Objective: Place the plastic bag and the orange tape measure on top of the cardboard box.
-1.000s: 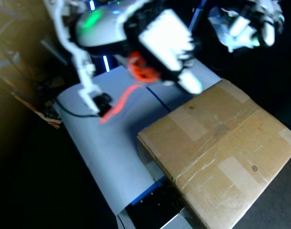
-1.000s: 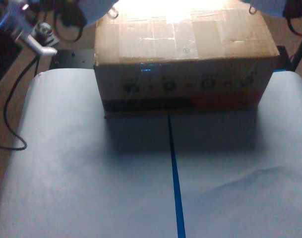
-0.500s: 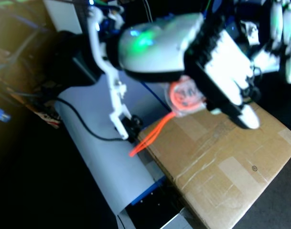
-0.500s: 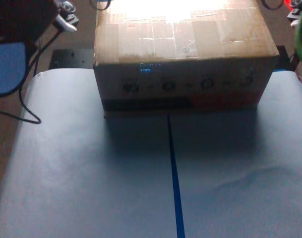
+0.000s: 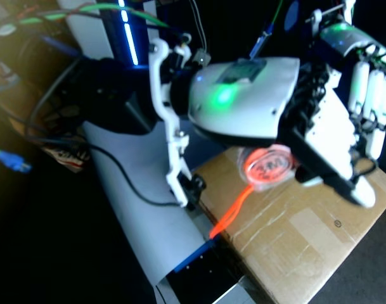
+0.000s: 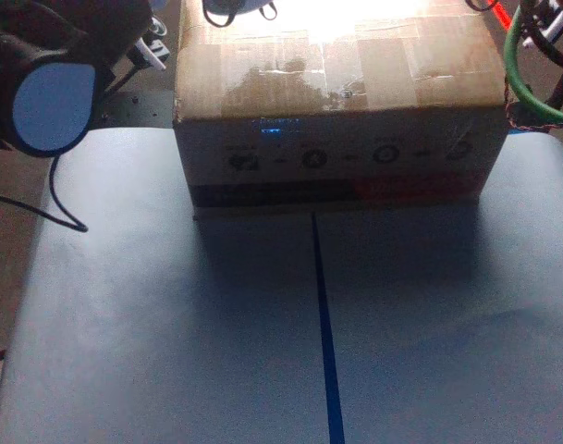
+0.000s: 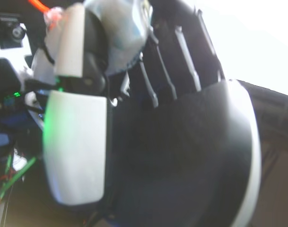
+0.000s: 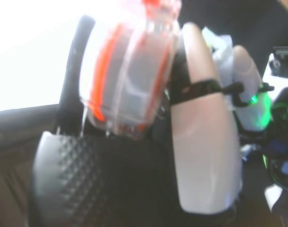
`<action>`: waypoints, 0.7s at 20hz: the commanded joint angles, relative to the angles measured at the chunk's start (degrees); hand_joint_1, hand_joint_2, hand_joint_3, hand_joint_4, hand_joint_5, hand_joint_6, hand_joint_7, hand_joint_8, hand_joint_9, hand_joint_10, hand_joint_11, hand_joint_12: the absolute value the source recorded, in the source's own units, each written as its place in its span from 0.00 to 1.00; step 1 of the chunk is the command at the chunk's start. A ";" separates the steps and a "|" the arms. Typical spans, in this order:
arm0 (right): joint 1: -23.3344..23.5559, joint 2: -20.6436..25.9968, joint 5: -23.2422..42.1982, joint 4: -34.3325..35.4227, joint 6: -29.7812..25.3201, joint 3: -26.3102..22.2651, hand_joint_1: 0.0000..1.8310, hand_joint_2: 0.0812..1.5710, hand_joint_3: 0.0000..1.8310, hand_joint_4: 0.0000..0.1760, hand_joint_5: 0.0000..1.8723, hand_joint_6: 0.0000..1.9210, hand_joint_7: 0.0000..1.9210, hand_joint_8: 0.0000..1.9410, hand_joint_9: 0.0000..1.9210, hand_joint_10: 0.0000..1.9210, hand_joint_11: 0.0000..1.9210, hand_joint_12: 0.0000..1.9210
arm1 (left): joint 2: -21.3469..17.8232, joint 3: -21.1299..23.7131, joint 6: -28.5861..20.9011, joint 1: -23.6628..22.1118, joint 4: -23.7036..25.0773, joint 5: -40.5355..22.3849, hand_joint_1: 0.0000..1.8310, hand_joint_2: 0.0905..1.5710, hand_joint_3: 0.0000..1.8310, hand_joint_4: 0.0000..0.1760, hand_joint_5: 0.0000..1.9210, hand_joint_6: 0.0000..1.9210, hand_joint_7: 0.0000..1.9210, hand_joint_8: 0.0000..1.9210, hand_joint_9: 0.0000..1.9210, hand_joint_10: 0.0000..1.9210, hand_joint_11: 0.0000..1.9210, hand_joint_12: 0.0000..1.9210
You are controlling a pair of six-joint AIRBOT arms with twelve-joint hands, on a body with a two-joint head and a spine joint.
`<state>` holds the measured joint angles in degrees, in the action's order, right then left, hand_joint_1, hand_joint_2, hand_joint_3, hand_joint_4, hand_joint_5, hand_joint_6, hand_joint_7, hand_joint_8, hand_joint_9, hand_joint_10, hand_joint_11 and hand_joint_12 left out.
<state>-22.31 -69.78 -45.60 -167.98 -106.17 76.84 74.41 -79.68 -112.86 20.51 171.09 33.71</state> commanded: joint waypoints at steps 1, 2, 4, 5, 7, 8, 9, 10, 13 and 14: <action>0.59 -0.40 -7.20 -0.71 0.30 0.29 0.81 0.69 0.00 0.00 0.50 0.47 0.49 0.54 0.48 0.60 0.40 0.85 | 0.47 -0.68 -1.22 -0.14 1.49 6.07 0.74 0.76 0.00 0.00 0.41 0.60 0.40 0.70 0.37 0.80 0.31 0.93; 0.18 -0.49 -7.18 -0.41 0.30 0.38 0.76 0.70 0.00 0.00 0.49 0.48 0.48 0.58 0.48 0.68 0.43 0.80 | 0.74 -1.20 -1.91 0.11 1.49 5.85 0.74 0.76 0.00 0.00 0.40 0.61 0.40 0.71 0.38 0.79 0.31 0.90; -0.65 -0.49 -7.18 0.27 0.30 0.41 0.75 0.70 0.00 0.00 0.49 0.47 0.47 0.59 0.48 0.69 0.45 0.80 | 1.10 -1.81 -2.00 0.35 1.49 5.05 0.74 0.76 0.00 0.00 0.38 0.60 0.39 0.73 0.39 0.81 0.36 0.91; -1.03 -0.53 -7.18 0.56 0.29 0.44 0.75 0.71 0.00 0.00 0.49 0.47 0.47 0.62 0.47 0.70 0.44 0.81 | 1.17 -2.02 -2.00 0.42 1.49 4.67 0.74 0.76 0.00 0.00 0.38 0.61 0.41 0.70 0.39 0.79 0.33 0.90; -1.74 -0.82 -7.18 0.94 0.29 0.59 0.75 0.72 0.00 0.00 0.47 0.48 0.46 0.65 0.45 0.73 0.43 0.83 | 1.37 -2.72 -2.03 0.64 1.49 3.81 0.74 0.74 0.00 0.00 0.39 0.63 0.43 0.63 0.42 0.73 0.33 0.82; -2.14 -1.02 -7.18 1.10 0.28 0.65 0.75 0.71 0.00 0.00 0.46 0.49 0.47 0.63 0.46 0.70 0.44 0.80 | 1.39 -3.05 -2.07 0.89 1.49 3.28 0.74 0.74 0.00 0.00 0.38 0.61 0.44 0.64 0.42 0.76 0.36 0.86; -2.56 -1.22 -7.18 1.26 0.28 0.70 0.80 0.74 0.00 0.00 0.39 0.59 0.41 0.65 0.41 0.70 0.35 0.89 | 1.38 -3.25 -2.10 1.16 1.49 2.92 0.74 0.74 0.00 0.00 0.38 0.61 0.44 0.63 0.43 0.75 0.36 0.84; -2.86 -1.37 -7.18 1.46 0.28 0.76 0.81 0.75 0.00 0.00 0.36 0.63 0.40 0.64 0.41 0.69 0.34 0.91 | 1.38 -3.43 -2.13 1.32 1.49 2.73 0.74 0.75 0.00 0.00 0.38 0.61 0.43 0.65 0.42 0.77 0.37 0.84; -4.42 -2.11 -7.11 2.02 -0.33 1.21 0.81 0.74 0.00 0.00 0.37 0.64 0.41 0.57 0.44 0.64 0.37 0.89 | 1.45 -3.83 -2.16 1.72 1.49 1.93 0.74 0.75 0.00 0.00 0.38 0.63 0.42 0.67 0.40 0.77 0.33 0.80; -4.65 -2.40 -6.99 2.02 -0.62 1.42 0.81 0.73 0.00 0.00 0.37 0.62 0.42 0.56 0.46 0.63 0.38 0.88 | 1.45 -3.89 -2.16 1.85 1.49 1.77 0.74 0.74 0.00 0.00 0.38 0.62 0.44 0.64 0.42 0.75 0.36 0.80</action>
<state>-27.59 -72.01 -45.36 -165.03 -106.52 78.08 75.59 -83.24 -114.91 22.68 171.24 28.67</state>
